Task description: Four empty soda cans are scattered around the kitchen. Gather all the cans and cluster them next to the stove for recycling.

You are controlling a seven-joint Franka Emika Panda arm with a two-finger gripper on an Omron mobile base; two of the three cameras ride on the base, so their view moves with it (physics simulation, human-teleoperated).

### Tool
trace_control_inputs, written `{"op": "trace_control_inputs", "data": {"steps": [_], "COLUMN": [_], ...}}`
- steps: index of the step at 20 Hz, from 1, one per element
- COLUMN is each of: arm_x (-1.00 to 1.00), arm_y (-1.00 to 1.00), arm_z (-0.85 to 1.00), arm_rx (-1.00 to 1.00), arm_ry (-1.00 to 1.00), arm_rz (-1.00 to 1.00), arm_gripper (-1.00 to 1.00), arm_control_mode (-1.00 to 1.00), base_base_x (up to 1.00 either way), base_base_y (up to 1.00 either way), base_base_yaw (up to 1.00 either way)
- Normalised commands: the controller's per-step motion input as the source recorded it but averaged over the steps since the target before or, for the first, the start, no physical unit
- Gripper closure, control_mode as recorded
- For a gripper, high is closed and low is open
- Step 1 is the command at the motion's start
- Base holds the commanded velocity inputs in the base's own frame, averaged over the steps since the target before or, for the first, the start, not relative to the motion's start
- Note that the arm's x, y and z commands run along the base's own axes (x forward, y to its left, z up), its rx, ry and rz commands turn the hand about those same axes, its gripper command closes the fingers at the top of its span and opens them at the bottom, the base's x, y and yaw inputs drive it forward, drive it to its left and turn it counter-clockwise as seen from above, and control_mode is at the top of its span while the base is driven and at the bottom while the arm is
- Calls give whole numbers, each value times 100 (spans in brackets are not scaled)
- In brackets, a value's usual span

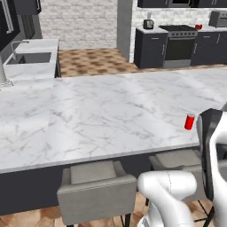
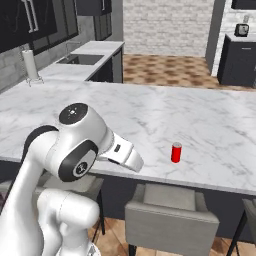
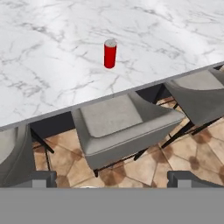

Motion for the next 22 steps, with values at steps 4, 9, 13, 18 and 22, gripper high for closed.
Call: {"op": "trace_control_inputs", "data": {"steps": [4, 9, 13, 18, 22], "arm_x": [54, 50, 50, 45, 42], "arm_y": [0, -10, -18, -19, -20], "arm_z": [8, 4, 0, -1, -11], "arm_rx": [5, 6, 8, 6, 4], "arm_ry": [5, 7, 7, 8, 9], "arm_rz": [-1, 0, 0, 0, 0], "arm_gripper": [-100, -100, -100, -100, -100], "arm_control_mode": [-100, -100, -100, -100, -100], "base_base_x": [0, 0, 0, 0, 0], "base_base_y": [0, 0, 0, 0, 0], "base_base_yaw": [0, 0, 0, 0, 0]}}
